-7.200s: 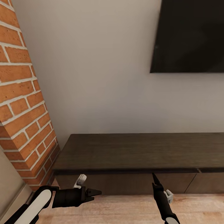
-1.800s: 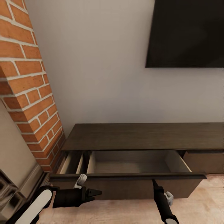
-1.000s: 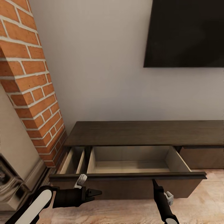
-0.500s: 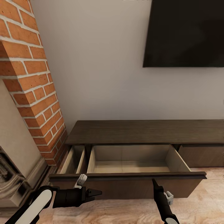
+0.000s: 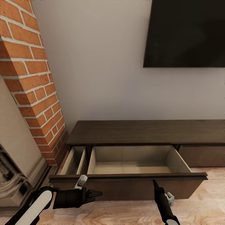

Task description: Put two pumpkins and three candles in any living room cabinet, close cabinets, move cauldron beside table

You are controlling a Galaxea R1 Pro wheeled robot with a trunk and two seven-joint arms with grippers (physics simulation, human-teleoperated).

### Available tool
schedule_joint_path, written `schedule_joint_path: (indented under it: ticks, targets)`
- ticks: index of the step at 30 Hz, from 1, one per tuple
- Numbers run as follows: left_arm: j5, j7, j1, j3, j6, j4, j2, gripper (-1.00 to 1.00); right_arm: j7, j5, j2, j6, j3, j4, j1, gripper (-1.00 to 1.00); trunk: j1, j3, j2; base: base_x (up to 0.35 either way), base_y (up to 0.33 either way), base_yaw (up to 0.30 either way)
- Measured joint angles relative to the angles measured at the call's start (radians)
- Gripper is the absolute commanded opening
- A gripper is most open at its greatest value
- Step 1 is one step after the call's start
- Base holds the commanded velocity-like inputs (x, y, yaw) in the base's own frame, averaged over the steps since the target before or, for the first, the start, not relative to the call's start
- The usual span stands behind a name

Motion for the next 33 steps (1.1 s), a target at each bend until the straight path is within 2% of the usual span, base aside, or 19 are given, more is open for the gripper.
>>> schedule_joint_path:
  ticks: [2,12,18,29,30,31,33]
  targets:
    - [0.0,0.001,0.0,0.0,0.0,0.0,0.0,1.0,-0.012,0.001,0.0,0.0,0.001,-0.007,0.0,-1.0,0.0,0.0,0.0,-0.1,0.0,0.0]
    - [0.0,0.0,0.0,0.0,0.0,0.0,-0.001,1.0,0.014,-0.001,0.0,0.0,-0.001,0.008,0.0,-1.0,0.0,0.0,0.0,-0.023,0.0,0.0]
    - [0.0,0.0,0.0,0.0,0.0,0.0,-0.001,1.0,-0.031,0.002,0.0,0.0,0.001,-0.008,-0.009,-1.0,0.0,0.0,0.0,-0.1,0.0,0.0]
    - [-0.001,0.0,0.0,0.0,0.0,0.0,0.001,1.0,-0.036,0.002,0.0,0.0,0.002,-0.007,-0.011,-1.0,0.0,0.0,0.0,-0.006,0.0,0.0]
    - [0.0,0.0,0.0,0.0,0.0,0.0,0.001,1.0,-0.036,0.002,0.0,0.0,0.002,-0.008,-0.011,1.0,0.0,0.0,0.0,0.0,0.0,0.0]
    - [0.0,0.0,0.0,0.0,0.0,0.0,0.001,1.0,0.019,0.008,0.001,0.0,0.008,-0.01,-0.001,1.0,0.0,0.0,0.0,0.0,0.0,0.0]
    - [-0.001,0.0,0.0,0.0,0.0,0.0,0.001,1.0,0.021,0.008,0.001,-0.001,0.008,-0.01,0.0,1.0,0.0,0.0,0.0,0.0,0.0,0.0]
